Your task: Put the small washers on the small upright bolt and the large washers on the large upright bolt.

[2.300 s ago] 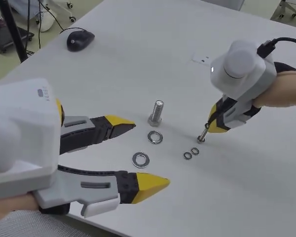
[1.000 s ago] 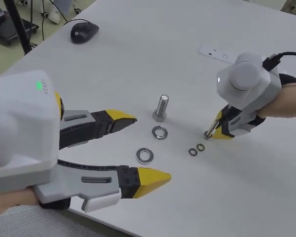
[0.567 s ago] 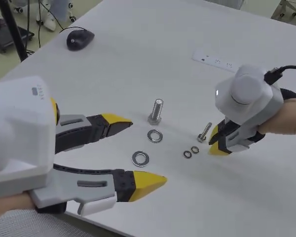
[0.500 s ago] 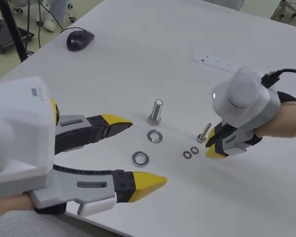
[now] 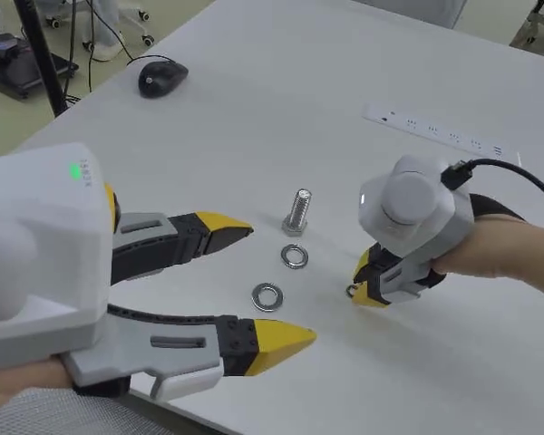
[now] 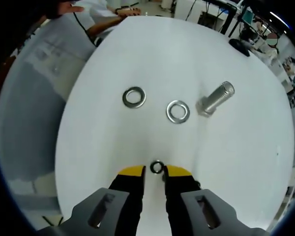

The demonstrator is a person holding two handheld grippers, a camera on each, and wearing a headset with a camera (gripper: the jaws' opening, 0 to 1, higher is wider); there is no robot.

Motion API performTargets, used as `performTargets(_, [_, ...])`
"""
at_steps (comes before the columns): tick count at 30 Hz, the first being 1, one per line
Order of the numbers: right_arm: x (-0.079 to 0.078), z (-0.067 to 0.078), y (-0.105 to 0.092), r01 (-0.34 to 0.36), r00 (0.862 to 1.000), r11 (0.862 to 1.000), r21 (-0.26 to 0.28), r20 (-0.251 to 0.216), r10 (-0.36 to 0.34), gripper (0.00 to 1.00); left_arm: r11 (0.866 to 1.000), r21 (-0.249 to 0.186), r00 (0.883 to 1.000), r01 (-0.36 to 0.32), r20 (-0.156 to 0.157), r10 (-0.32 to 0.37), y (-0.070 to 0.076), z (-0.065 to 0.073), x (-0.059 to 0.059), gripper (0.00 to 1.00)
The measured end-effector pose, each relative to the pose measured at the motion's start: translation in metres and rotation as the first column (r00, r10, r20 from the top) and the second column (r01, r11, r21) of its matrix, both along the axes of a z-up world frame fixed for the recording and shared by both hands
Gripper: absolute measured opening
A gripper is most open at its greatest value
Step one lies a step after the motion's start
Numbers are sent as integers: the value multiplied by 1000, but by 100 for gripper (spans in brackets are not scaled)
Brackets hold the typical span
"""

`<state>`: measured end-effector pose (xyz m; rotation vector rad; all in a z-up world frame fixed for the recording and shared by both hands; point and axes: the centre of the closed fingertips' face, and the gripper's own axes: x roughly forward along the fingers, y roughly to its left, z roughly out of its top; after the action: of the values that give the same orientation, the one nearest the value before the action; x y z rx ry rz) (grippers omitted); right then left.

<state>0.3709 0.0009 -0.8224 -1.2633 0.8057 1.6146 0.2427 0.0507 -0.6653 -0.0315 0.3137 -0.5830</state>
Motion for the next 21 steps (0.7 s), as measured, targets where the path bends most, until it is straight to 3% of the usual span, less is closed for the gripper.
performTargets(13, [-1,-6,-2,14,1000,1000,-15,-26,-15,18,1000,0,1000,0,4,0,-1,3,2,59])
performTargets(21, [-4,-6,-2,-6,1000,999,-33,0,6,15,1000,0,1000,1,3,-1,0,1,1,59])
